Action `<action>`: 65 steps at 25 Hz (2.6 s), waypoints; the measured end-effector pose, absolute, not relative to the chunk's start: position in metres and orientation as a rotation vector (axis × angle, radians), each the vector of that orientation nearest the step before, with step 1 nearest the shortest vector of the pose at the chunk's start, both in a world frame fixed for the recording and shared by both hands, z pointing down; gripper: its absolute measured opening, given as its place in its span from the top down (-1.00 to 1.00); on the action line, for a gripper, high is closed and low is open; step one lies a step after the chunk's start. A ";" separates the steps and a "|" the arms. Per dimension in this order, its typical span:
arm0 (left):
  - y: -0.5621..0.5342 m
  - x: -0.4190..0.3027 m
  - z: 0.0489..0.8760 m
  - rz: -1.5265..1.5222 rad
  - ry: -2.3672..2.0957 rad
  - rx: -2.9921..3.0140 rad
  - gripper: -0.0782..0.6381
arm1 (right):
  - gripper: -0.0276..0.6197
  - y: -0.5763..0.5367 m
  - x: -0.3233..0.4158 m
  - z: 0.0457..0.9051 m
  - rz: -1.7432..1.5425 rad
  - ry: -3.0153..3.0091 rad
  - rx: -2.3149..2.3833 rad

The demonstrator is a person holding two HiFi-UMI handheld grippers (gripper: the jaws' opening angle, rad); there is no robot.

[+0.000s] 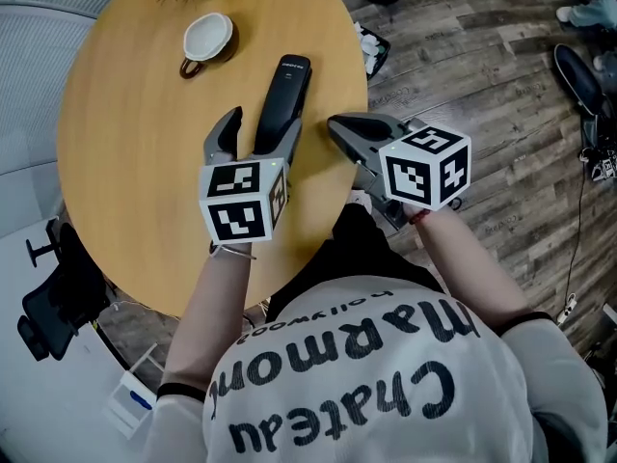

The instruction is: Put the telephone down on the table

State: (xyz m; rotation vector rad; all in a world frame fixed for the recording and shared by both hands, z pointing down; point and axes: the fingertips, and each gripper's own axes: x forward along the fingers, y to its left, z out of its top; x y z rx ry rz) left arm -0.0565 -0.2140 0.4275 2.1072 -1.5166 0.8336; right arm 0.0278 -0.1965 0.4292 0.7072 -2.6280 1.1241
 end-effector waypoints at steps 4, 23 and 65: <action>-0.204 -0.059 0.416 0.742 -1.525 2.112 -0.09 | 0.87 -0.191 0.023 0.423 1.125 -2.631 0.702; -0.126 -0.060 0.353 0.389 -1.611 2.128 0.75 | 0.87 -0.130 0.018 0.368 0.871 -2.685 0.610; 0.101 -0.037 0.281 0.173 -1.800 2.028 0.75 | 0.87 0.036 0.086 0.286 0.587 -2.751 0.516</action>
